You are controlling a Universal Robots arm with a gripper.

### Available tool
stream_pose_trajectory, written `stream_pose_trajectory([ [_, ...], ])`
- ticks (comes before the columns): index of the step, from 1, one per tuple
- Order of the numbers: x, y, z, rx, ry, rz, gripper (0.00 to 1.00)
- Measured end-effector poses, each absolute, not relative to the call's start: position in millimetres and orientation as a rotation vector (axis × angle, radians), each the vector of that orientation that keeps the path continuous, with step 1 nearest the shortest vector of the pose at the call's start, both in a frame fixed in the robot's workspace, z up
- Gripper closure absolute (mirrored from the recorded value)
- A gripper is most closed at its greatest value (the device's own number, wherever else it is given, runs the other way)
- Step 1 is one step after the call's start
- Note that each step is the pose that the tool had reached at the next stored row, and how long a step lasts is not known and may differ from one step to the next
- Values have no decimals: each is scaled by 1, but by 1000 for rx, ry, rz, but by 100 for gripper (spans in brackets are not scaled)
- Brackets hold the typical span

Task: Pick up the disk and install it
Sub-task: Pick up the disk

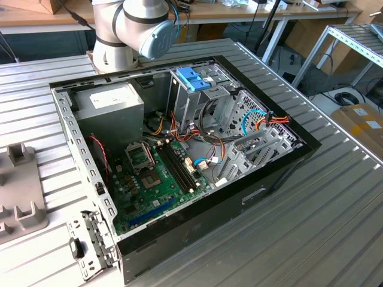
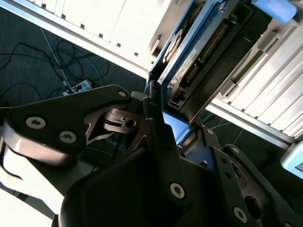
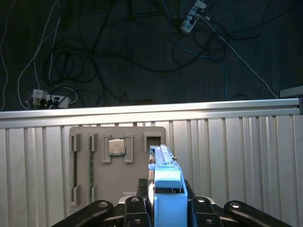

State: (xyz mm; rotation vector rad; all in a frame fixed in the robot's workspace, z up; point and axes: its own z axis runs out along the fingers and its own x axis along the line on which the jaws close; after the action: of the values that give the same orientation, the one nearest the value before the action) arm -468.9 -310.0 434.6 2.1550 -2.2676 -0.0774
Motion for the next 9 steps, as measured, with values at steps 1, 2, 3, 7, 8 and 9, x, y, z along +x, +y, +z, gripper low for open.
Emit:
stream_pose_trajectory([
  [1, -469, -310, 435, 2155, -2268, -77, 63],
  [2, -469, -310, 436, 2155, -2268, -77, 63],
  [3, -469, -310, 437, 2155, -2268, -77, 63],
  [7, -469, -310, 441, 2155, -2268, -78, 63],
  [8, -469, -310, 442, 2155, -2268, -78, 63],
  [9, -469, -310, 443, 2155, -2268, -78, 63],
])
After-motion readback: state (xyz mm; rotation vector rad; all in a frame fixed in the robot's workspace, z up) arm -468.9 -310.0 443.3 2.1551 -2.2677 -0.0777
